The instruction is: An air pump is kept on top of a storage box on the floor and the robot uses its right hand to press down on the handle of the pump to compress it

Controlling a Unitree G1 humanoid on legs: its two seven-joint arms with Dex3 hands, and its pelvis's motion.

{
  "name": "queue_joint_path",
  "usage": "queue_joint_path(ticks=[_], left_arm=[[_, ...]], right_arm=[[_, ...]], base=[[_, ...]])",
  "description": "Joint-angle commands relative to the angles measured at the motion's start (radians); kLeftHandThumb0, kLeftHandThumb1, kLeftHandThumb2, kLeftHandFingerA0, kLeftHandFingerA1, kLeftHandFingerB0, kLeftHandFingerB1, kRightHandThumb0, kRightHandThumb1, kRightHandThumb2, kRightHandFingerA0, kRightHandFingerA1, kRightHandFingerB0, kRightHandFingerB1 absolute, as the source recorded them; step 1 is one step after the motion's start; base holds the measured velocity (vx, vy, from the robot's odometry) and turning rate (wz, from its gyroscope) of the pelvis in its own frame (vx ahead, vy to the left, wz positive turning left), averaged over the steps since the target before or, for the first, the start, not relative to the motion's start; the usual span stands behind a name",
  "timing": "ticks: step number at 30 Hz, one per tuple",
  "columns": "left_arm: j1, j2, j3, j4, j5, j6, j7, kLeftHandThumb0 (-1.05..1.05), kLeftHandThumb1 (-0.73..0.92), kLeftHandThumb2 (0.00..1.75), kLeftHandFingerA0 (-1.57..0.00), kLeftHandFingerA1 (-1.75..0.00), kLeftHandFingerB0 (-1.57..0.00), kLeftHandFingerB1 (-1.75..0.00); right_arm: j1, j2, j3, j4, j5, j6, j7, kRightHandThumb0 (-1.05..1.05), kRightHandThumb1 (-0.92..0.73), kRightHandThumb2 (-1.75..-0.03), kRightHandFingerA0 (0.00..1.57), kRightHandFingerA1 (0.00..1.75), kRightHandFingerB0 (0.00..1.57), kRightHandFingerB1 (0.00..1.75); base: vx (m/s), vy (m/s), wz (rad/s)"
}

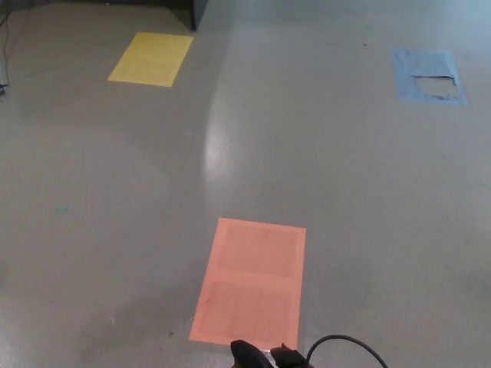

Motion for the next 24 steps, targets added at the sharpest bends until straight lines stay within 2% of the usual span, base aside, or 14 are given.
queue_joint_path(ticks=[1,7,8,11,12,13,14,17,18,19,20,23,24], left_arm=[[0.005,0.015,-0.005,-0.012,0.008,-0.047,-0.019,-0.75,0.82,0.65,-0.24,-0.31,-0.16,-0.27],[-0.053,0.025,-0.005,-0.009,0.01,-0.03,-0.02,-0.75,0.82,0.65,-0.24,-0.31,-0.17,-0.27],[-0.068,0.027,-0.003,-0.009,0.009,-0.028,-0.019,-0.78,0.68,0.93,-0.18,-0.42,-0.12,-0.38],[-0.086,0.029,0.003,-0.007,0.004,-0.029,-0.02,-0.78,0.68,0.93,-0.17,-0.42,-0.12,-0.38],[-0.102,0.031,0.006,-0.006,0.001,-0.023,-0.023,-0.77,0.68,0.92,-0.17,-0.41,-0.11,-0.38],[-0.112,0.032,0.006,-0.004,0.002,-0.02,-0.022,-0.75,0.82,0.65,-0.24,-0.31,-0.16,-0.27],[-0.115,0.033,0.004,-0.004,0.004,-0.02,-0.02,-0.75,0.82,0.65,-0.24,-0.31,-0.16,-0.27],[-0.159,0.041,0.006,-0.005,0.005,-0.01,-0.018,-0.74,0.82,0.65,-0.24,-0.31,-0.16,-0.27],[-0.175,0.043,0.009,-0.005,0.002,-0.007,-0.021,-0.78,0.67,0.93,-0.17,-0.42,-0.11,-0.38],[-0.185,0.046,0.014,-0.005,-0.003,-0.007,-0.026,-0.78,0.67,0.93,-0.17,-0.42,-0.11,-0.38],[-0.193,0.049,0.012,-0.005,0.0,-0.002,-0.022,-0.75,0.82,0.65,-0.24,-0.31,-0.17,-0.27],[-0.206,0.054,0.012,-0.003,0.001,0.005,-0.017,-0.73,0.81,0.64,-0.24,-0.31,-0.17,-0.27],[-0.208,0.054,0.017,-0.002,-0.004,0.003,-0.019,-0.73,0.8,0.65,-0.23,-0.3,-0.17,-0.27]], right_arm=[[0.171,-0.042,-0.03,0.167,-0.001,0.015,0.133,-0.95,-0.87,-1.23,0.0,0.07,0.0,0.08],[-0.008,-0.088,-0.192,0.09,0.082,-0.09,0.121,-0.95,-0.88,-1.22,0.0,0.06,0.0,0.06],[-0.053,-0.107,-0.228,0.054,0.097,-0.112,0.124,-0.92,-0.88,-1.21,0.0,0.1,0.0,0.09],[-0.119,-0.157,-0.315,-0.045,0.133,-0.182,0.12,-0.92,-0.89,-1.21,0.0,0.1,0.0,0.09],[-0.15,-0.202,-0.37,-0.184,0.158,-0.191,0.15,-0.89,-0.89,-1.21,0.0,0.14,0.0,0.13],[-0.163,-0.233,-0.405,-0.28,0.17,-0.2,0.17,-0.87,-0.88,-1.19,0.0,0.18,0.0,0.17],[-0.163,-0.242,-0.415,-0.309,0.172,-0.206,0.175,-0.87,-0.88,-1.19,0.0,0.18,0.0,0.17],[-0.199,-0.305,-0.52,-0.586,0.234,-0.202,0.261,-0.78,-0.84,-1.11,0.0,0.21,0.0,0.21],[-0.222,-0.318,-0.565,-0.664,0.273,-0.198,0.296,-0.84,-0.86,-1.15,0.0,0.16,0.0,0.16],[-0.24,-0.327,-0.598,-0.712,0.306,-0.2,0.323,-0.84,-0.86,-1.15,0.0,0.16,0.0,0.16],[-0.257,-0.338,-0.617,-0.742,0.317,-0.2,0.337,-0.86,-0.87,-1.16,0.0,0.13,0.0,0.14],[-0.282,-0.363,-0.659,-0.811,0.347,-0.204,0.369,-0.9,-0.89,-1.18,0.0,0.11,0.0,0.12],[-0.278,-0.385,-0.703,-0.892,0.397,-0.191,0.411,-0.9,-0.88,-1.2,0.0,0.1,0.0,0.09]], base=[[0.0,0.0,0.0],[0.0,0.0,0.0],[0.0,0.0,0.0],[0.0,0.0,0.0],[0.0,0.0,0.0],[0.0,0.0,0.0],[0.0,0.0,0.0],[0.0,0.0,0.0],[0.0,0.0,0.0],[0.0,0.0,0.0],[0.0,0.0,0.0],[0.0,0.0,0.0],[0.0,0.0,0.0]])
